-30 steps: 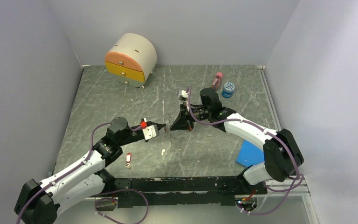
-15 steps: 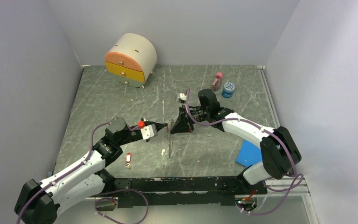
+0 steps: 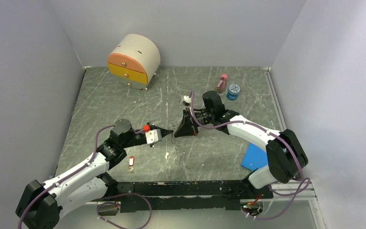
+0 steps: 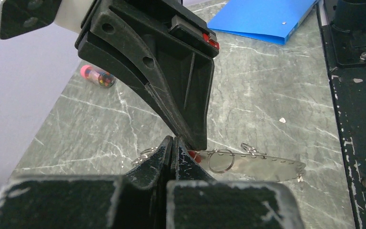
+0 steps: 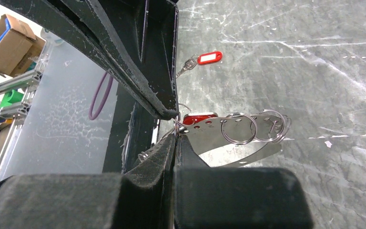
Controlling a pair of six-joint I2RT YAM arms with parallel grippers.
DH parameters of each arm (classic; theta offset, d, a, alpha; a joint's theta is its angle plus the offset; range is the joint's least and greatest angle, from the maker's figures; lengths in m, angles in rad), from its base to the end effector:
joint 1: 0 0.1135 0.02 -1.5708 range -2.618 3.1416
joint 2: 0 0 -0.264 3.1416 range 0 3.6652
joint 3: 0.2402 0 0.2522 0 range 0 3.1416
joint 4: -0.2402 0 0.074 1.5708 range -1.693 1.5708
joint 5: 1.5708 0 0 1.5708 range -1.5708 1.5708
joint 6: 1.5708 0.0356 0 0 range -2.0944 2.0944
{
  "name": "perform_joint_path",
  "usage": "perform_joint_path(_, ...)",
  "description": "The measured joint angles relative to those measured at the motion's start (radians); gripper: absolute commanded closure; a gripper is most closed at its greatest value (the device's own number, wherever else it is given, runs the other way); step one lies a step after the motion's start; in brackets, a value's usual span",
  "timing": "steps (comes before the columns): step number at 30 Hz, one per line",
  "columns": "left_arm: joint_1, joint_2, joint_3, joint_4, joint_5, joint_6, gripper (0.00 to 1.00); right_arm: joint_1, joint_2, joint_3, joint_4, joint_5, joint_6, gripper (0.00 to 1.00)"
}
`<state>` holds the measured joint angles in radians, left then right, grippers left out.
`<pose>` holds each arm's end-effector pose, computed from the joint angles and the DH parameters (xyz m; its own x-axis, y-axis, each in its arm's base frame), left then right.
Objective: Put the keys on the keyring
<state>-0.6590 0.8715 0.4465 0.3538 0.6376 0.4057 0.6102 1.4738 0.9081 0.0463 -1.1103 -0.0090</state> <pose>0.1454 -0.1394 0.2619 0.3278 0.1473 -0.9332 0.9056 0.2324 0.3548 0.2369 0.2046 0.2510 -0.3987 -0.2837 -0.8721 -0.8956 -0.0840 0.4368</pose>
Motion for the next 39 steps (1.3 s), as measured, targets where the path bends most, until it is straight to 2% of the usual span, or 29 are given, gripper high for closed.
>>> perform_joint_path(12, 0.0, -0.013, -0.003, -0.021, 0.032, 0.0, 0.98, -0.001, 0.0, 0.0, 0.026, 0.0, 0.031, 1.0)
perform_joint_path(28, 0.0, -0.038, -0.003, -0.092, 0.002, -0.004, 0.97, -0.005, 0.0, 0.0, 0.047, -0.012, 0.04, 1.0)
perform_joint_path(32, -0.004, -0.049, -0.003, -0.114, -0.065, -0.045, 0.77, -0.016, -0.002, -0.01, 0.062, -0.009, 0.049, 1.0)
perform_joint_path(34, -0.004, -0.057, -0.003, -0.135, -0.115, -0.087, 0.6, -0.026, -0.005, -0.026, 0.07, 0.0, 0.059, 1.0)
perform_joint_path(35, -0.004, -0.062, -0.003, -0.145, -0.14, -0.117, 0.56, -0.033, -0.006, -0.035, 0.069, 0.007, 0.063, 1.0)
perform_joint_path(39, -0.003, -0.091, -0.003, -0.196, -0.283, -0.306, 0.51, -0.071, -0.014, -0.066, 0.068, 0.046, 0.074, 1.0)
